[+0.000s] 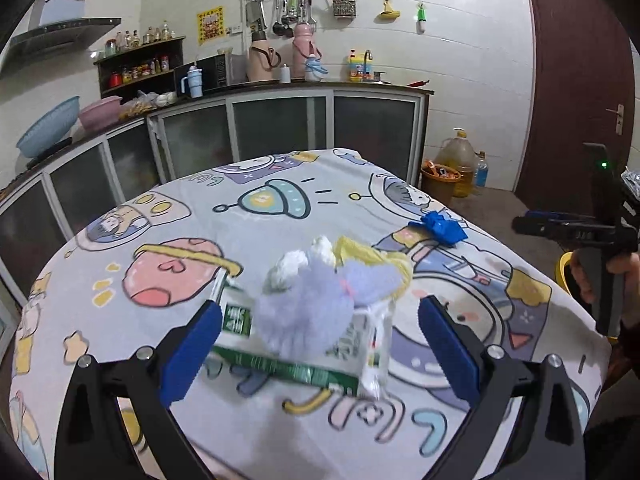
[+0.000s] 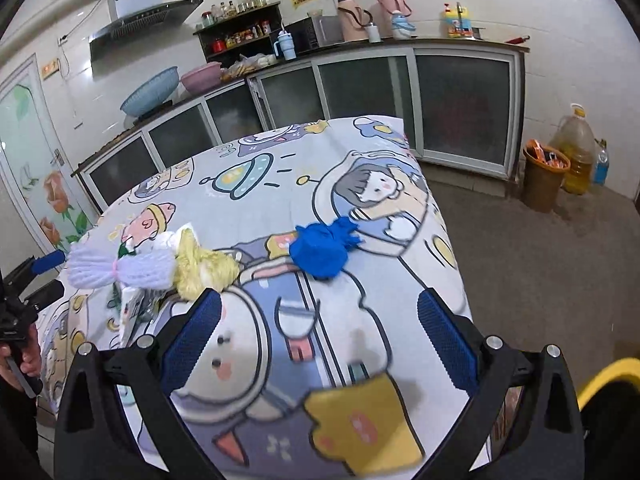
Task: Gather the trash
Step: 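Move both open tools back over the table toward the trash, then grasp the white mesh bag with the left tool while the right tool grasps the blue glove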
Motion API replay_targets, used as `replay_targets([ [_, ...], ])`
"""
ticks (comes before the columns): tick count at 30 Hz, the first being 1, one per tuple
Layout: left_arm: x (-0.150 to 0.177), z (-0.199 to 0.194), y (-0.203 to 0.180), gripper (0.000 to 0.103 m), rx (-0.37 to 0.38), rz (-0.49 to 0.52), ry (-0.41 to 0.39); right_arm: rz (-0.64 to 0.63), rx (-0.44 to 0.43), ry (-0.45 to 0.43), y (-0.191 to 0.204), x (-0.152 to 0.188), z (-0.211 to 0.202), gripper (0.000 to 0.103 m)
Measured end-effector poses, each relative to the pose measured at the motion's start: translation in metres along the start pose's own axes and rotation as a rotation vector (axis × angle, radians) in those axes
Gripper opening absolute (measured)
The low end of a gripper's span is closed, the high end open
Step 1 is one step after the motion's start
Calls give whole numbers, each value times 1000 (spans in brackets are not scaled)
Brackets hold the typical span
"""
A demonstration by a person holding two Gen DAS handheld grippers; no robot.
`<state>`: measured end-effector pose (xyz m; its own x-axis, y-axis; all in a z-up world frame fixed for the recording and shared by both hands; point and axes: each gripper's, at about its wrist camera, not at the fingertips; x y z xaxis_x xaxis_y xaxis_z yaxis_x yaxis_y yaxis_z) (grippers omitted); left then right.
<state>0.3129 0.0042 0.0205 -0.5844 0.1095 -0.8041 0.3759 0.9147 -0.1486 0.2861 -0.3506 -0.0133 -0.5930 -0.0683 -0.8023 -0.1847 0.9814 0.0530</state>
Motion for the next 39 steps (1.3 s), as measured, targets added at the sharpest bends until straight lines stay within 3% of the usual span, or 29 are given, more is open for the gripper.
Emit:
replay_targets([
  [7, -10, 39, 6, 95, 29, -33, 65, -44, 28, 34, 4, -20, 41, 95],
  [12, -10, 60, 8, 95, 41, -44, 114, -61, 32, 109, 1, -29, 80, 95],
  [22, -10, 79, 18, 94, 69, -97, 128, 9, 16, 207, -9, -27, 122, 82],
  [23, -10, 79, 19, 89, 71, -100, 126, 13, 13, 215, -10, -27, 123, 76],
  [25, -9, 79, 19, 69, 68, -98, 120, 17, 14, 238, -11, -25, 128, 67],
  [27, -10, 79, 18, 33, 83, -98, 123, 17, 30, 252, -12, -24, 131, 43],
  [28, -10, 78, 18, 28, 86, -100, 117, 17, 44, 253, -13, -24, 130, 29],
  [29, -10, 77, 18, 25, 87, -101, 112, 21, 39, 251, -14, -24, 129, 22],
  [31, -11, 71, 17, 24, 82, -105, 88, 41, 25, 238, -16, -24, 124, 18],
  [39, -19, 21, 26, 23, 134, -190, 11, 23, 0, 166, -11, -34, 78, 17],
])
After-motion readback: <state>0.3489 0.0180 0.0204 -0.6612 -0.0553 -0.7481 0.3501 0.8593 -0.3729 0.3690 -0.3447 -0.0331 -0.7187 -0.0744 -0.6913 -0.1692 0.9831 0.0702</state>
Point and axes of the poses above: each gripper's, at about its wrist camera, not at the fingertips, and z roughly the way its jaws point, y to its left, x to its underside, and after that the axes turned 13 degrees about -z, right-handed
